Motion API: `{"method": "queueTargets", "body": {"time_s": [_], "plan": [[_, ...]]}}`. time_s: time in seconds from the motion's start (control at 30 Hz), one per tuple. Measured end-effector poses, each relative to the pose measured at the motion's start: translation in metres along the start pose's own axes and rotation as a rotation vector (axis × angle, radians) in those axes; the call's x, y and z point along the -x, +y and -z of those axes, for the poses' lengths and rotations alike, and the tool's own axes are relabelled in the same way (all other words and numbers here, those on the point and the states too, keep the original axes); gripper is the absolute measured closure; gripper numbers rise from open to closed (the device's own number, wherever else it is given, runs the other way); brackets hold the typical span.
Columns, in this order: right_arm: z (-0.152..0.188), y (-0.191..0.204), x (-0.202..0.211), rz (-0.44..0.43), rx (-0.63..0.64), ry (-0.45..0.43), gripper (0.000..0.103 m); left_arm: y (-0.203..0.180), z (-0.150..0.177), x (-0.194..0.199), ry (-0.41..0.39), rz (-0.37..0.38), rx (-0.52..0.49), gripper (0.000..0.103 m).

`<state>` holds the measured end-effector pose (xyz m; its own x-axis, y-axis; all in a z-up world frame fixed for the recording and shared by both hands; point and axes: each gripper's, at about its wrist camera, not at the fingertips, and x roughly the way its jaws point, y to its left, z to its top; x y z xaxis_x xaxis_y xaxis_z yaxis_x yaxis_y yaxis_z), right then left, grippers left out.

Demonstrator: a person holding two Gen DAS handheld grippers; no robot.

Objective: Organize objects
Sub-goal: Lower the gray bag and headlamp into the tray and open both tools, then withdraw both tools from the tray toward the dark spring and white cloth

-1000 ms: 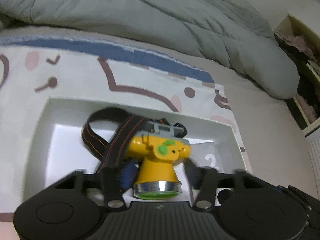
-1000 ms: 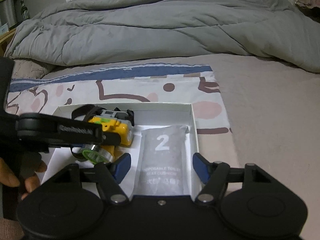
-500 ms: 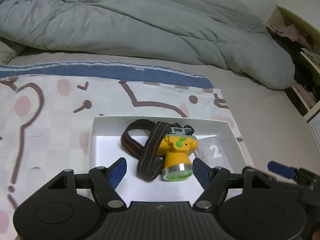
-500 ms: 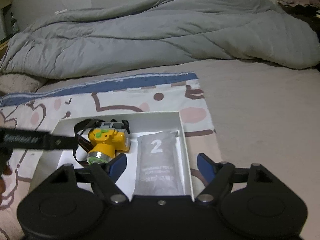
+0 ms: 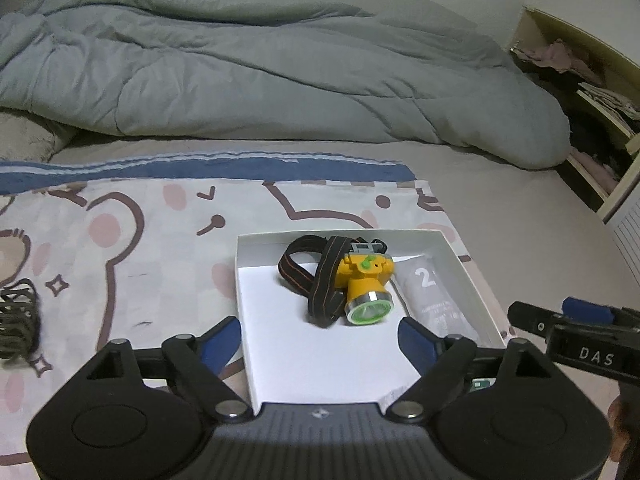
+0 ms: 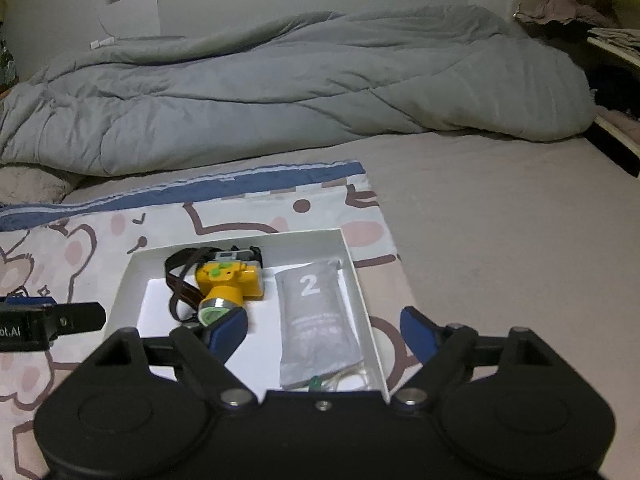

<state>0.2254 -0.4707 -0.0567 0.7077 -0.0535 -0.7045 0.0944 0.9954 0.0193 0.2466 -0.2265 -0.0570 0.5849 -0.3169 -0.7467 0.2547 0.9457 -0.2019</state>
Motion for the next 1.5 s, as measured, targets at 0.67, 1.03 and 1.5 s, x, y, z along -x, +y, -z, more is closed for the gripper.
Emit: {"method": "queueTargets", "body": {"time_s": [0.67, 1.03, 1.5], "plan": [[0.035, 0.028, 0.078, 0.022, 0.014, -0.063, 0.0, 0.023, 0.03, 0.059, -0.044, -0.027, -0.075, 0.0], [0.052, 0.029, 0.08, 0.064, -0.003, -0.068, 0.0, 0.036, 0.041, 0.061, -0.058, -0.03, -0.073, 0.0], [0.046, 0.054, 0.072, 0.038, -0.034, -0.086, 0.0, 0.093, 0.036, 0.085, -0.099, -0.07, -0.004, 0.0]]}}
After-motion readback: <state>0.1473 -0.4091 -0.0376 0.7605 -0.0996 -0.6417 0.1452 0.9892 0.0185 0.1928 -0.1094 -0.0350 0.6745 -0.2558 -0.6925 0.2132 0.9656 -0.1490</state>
